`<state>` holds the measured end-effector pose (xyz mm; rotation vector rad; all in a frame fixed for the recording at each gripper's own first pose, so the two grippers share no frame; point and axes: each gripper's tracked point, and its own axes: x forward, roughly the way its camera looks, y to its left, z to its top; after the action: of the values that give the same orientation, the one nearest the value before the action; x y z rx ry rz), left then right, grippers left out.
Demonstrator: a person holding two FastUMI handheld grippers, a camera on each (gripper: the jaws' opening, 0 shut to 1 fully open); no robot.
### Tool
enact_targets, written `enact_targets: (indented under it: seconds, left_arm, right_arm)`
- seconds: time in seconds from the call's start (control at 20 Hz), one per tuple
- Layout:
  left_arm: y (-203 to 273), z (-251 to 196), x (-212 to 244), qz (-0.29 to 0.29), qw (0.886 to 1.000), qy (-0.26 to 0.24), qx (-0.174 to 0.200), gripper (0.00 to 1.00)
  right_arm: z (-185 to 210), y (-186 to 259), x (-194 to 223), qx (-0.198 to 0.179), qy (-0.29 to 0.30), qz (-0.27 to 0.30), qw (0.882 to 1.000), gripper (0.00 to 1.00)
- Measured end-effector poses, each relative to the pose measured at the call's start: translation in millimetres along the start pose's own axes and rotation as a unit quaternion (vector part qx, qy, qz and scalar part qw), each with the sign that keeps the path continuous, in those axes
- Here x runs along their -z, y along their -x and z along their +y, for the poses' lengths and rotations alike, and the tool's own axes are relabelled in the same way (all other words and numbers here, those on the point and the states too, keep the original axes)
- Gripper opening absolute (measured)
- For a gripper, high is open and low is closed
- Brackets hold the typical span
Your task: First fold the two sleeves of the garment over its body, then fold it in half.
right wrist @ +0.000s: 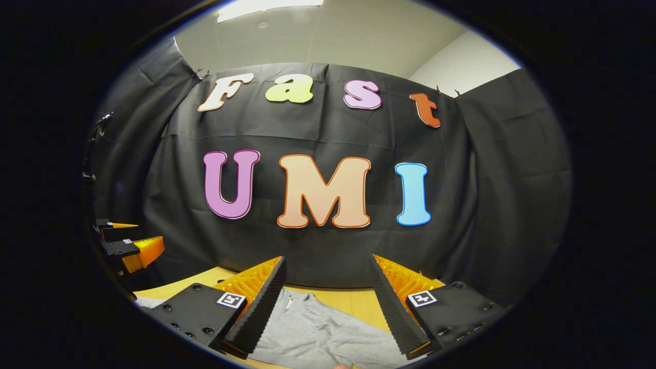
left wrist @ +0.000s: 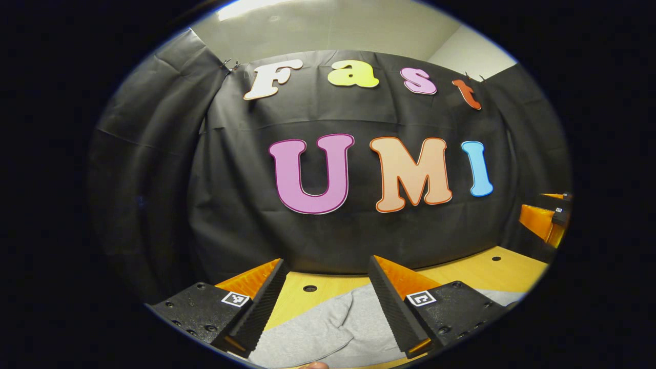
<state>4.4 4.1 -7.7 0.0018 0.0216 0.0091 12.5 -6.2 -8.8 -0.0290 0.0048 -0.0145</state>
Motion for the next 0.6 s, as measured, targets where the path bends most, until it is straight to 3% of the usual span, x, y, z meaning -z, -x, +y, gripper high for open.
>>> enact_targets:
  seconds: [0.25, 0.6]
  left_arm:
    - [-1.0, -7.5, 0.7, 0.000, 1.000, 0.001, 0.008, 0.95]
    - [-3.5, -22.0, -0.1, -0.001, 1.000, -0.001, 0.028, 0.95]
  right_arm:
    - [-46.7, -3.9, 1.3, 0.040, 0.002, 0.002, 0.999, 1.00]
    - [-131.0, 14.2, 23.6, 0.114, 0.052, 0.030, 0.992, 1.00]
